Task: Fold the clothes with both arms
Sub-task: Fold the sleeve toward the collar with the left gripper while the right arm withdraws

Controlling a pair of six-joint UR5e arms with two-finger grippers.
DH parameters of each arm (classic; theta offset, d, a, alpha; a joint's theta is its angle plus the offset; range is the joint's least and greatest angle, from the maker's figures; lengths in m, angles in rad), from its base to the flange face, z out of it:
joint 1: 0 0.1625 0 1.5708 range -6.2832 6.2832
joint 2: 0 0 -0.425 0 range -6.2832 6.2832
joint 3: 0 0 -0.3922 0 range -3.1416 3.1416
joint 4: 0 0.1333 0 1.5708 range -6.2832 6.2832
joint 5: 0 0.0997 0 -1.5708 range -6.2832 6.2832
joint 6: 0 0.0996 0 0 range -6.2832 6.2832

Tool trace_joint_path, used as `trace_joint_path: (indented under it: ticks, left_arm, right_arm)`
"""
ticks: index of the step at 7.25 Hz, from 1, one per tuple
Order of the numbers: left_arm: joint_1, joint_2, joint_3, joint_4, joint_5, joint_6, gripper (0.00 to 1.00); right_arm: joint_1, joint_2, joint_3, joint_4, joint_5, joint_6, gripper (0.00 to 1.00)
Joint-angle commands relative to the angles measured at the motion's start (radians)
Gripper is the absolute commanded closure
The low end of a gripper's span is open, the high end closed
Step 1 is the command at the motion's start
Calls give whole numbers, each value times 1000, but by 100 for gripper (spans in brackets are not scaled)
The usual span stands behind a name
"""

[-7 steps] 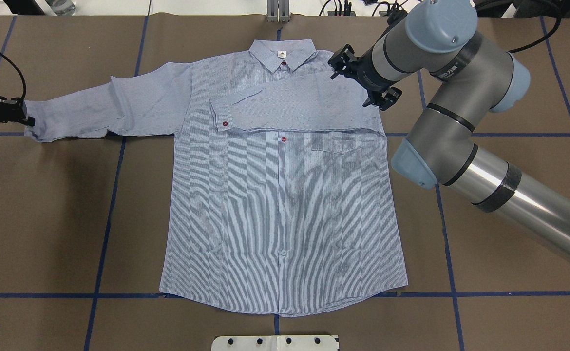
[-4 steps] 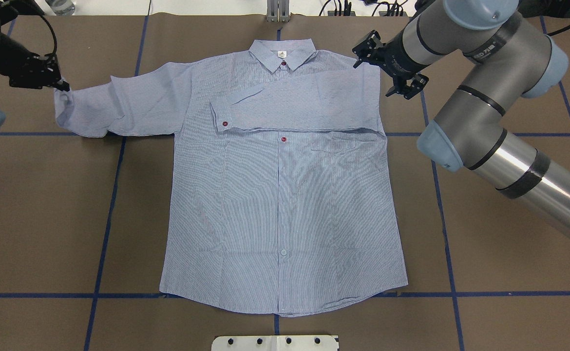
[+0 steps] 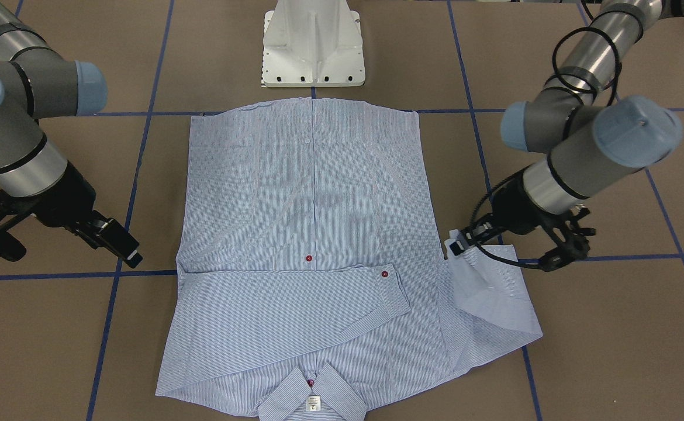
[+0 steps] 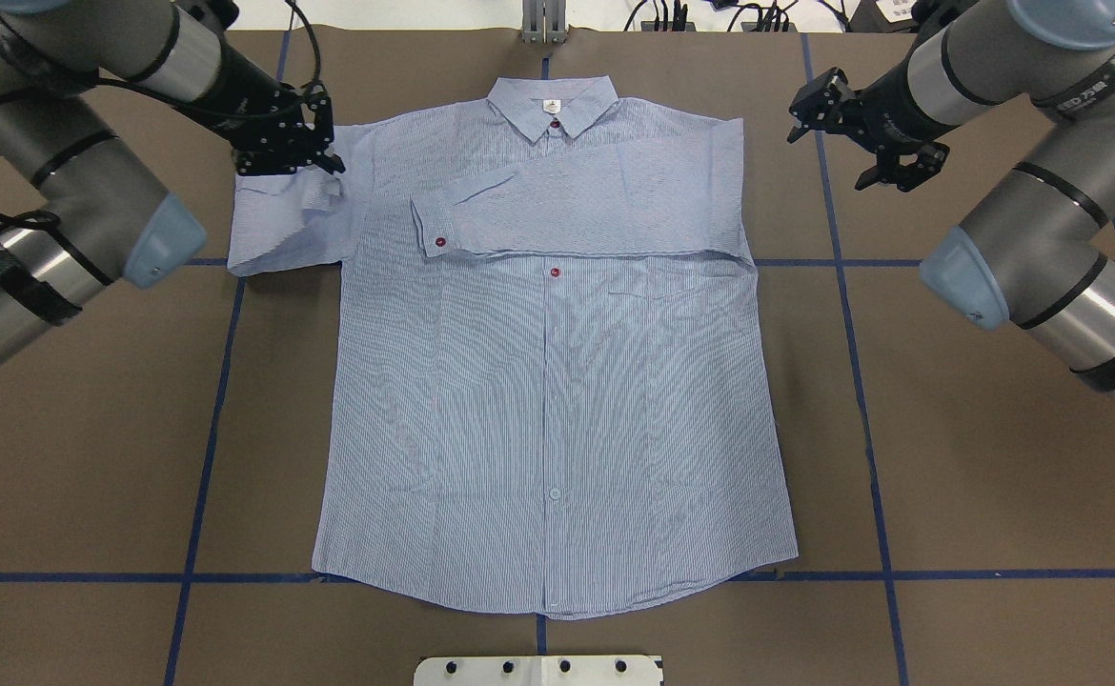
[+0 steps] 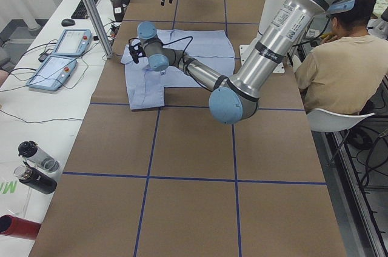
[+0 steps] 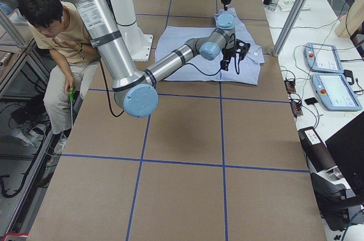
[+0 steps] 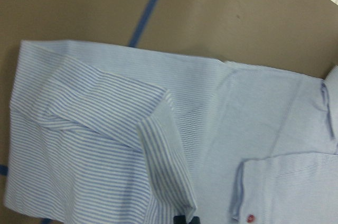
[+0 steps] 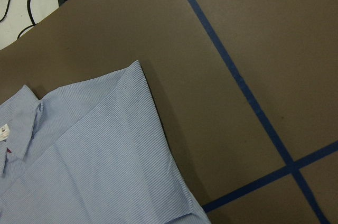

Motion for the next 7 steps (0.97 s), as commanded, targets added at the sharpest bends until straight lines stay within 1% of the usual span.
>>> trace_joint_path:
  ticks: [1,2,3,5,6,7]
  left_arm:
    - [152,-152,11,73,152,-116,100]
    - [179,-196,20,93,186,-150,100]
    - [184,-230,28,95,191,-164,100]
    - [187,-347,139,94,212,-219,100]
    - [203,-359,143,92,216,-230,100]
    - [239,-372,150,86,266,-249,100]
  right_arm:
    - [37,-43,2,1,27,-66,1]
    - [43,-49,2,1,27,-68,1]
    - [41,-49,2,1,26,-69,1]
    - [41,-49,2,1,25,-70,1]
    - [40,-49,2,1,21,-70,1]
    - [37,-43,-1,1,13,-70,1]
